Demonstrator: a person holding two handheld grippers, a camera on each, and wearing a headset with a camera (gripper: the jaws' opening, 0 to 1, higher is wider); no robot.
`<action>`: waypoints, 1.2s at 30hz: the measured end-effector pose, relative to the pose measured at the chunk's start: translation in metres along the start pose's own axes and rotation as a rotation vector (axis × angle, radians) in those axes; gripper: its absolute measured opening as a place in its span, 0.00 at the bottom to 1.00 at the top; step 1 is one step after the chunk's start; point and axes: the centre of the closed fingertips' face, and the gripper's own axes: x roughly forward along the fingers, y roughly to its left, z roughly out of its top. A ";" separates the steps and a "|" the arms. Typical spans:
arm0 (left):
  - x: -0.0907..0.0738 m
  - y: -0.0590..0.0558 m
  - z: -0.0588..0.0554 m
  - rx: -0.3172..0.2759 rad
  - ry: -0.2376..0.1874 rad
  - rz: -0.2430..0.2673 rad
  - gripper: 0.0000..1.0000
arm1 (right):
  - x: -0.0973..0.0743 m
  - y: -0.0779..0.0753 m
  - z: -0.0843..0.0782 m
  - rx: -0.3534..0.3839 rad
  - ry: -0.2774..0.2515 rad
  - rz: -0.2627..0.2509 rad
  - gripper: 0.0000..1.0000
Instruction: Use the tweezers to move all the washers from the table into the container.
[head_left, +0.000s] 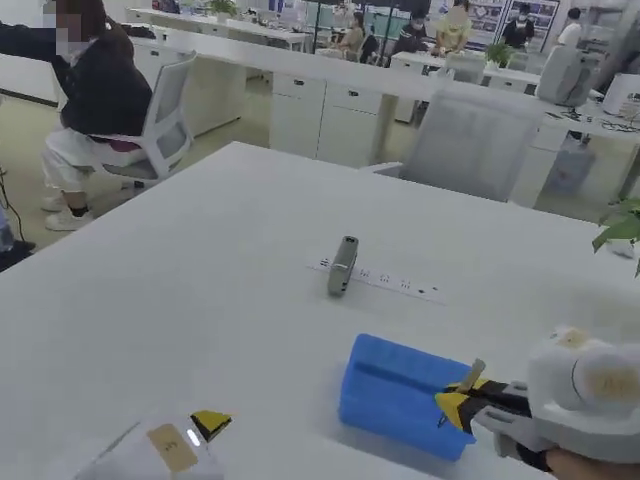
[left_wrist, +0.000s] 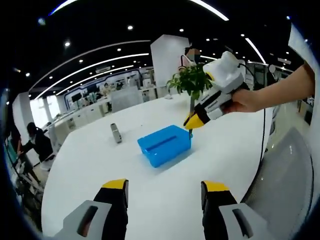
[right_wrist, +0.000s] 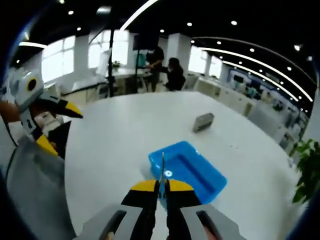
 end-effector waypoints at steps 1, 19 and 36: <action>0.003 -0.004 0.007 0.004 -0.002 -0.039 0.58 | 0.000 0.010 -0.002 -0.015 0.014 0.045 0.02; 0.040 -0.067 0.048 0.053 -0.008 -0.491 0.36 | 0.000 0.073 -0.048 -0.265 0.238 0.317 0.03; 0.069 -0.095 0.027 0.382 0.057 -0.649 0.01 | 0.008 0.085 -0.073 -0.413 0.350 0.376 0.03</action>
